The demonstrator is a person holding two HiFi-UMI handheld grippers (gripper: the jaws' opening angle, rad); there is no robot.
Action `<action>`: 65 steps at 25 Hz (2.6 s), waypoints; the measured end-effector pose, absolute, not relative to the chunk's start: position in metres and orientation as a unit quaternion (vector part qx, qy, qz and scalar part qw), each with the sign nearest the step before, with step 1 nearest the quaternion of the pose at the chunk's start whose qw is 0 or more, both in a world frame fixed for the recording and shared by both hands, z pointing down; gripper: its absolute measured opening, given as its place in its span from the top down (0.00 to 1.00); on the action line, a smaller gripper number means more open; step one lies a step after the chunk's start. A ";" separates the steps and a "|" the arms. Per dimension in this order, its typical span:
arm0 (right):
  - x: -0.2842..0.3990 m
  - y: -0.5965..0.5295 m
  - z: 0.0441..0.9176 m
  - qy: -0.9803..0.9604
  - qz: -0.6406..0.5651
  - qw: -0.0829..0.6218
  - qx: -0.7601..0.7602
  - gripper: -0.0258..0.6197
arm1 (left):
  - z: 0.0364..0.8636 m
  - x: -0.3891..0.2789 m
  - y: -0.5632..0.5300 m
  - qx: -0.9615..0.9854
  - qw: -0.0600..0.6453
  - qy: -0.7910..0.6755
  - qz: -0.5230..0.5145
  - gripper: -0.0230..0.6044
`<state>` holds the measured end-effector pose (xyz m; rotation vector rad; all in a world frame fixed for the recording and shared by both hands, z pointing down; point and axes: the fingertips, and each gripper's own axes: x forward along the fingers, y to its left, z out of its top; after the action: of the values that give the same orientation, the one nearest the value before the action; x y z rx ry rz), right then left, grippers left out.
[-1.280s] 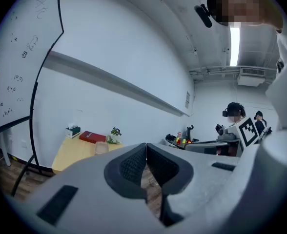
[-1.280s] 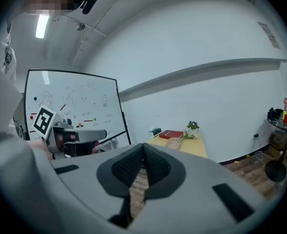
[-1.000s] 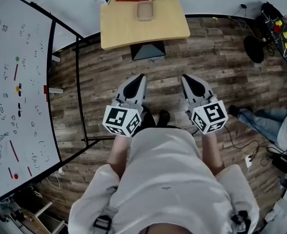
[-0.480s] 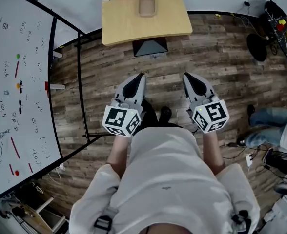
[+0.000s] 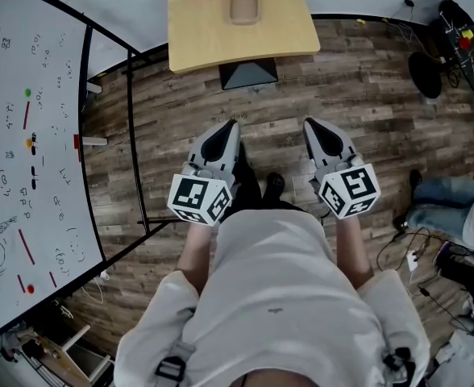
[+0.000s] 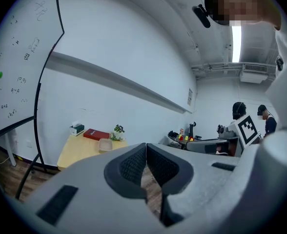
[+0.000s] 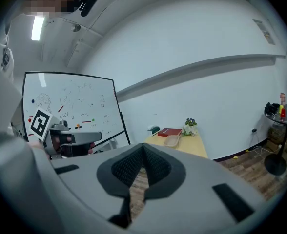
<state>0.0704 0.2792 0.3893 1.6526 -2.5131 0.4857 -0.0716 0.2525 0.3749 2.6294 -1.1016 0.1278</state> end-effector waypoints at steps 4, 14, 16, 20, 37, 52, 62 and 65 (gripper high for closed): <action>0.065 0.273 0.390 -0.822 0.160 0.051 0.544 0.95 | 0.376 -0.075 0.247 0.914 0.144 -0.376 0.044 0.95; 0.051 0.236 0.387 -0.818 0.162 0.058 0.549 0.95 | 0.373 -0.088 0.208 0.917 0.142 -0.369 0.044 0.95; 0.047 0.226 0.386 -0.818 0.163 0.060 0.549 0.95 | 0.373 -0.091 0.198 0.917 0.143 -0.369 0.044 0.96; 0.040 0.202 0.385 -0.818 0.162 0.066 0.548 0.95 | 0.375 -0.098 0.175 0.918 0.144 -0.366 0.049 0.95; 0.017 0.106 0.384 -0.802 0.163 0.077 0.569 0.94 | 0.379 -0.123 0.073 0.926 0.143 -0.344 0.055 0.95; -0.020 0.055 0.385 -0.790 0.157 0.080 0.587 0.89 | 0.383 -0.151 0.017 0.938 0.132 -0.316 0.058 0.85; -0.030 0.054 0.392 -0.782 0.163 0.082 0.596 0.81 | 0.393 -0.154 0.017 0.943 0.136 -0.296 0.070 0.79; -0.028 0.055 0.396 -0.779 0.169 0.083 0.598 0.80 | 0.394 -0.150 0.019 0.945 0.136 -0.289 0.072 0.79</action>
<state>-0.0282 0.0548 0.3961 1.7849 -2.3263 0.5052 -0.1501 0.0192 0.3942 2.7350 -0.8375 0.2098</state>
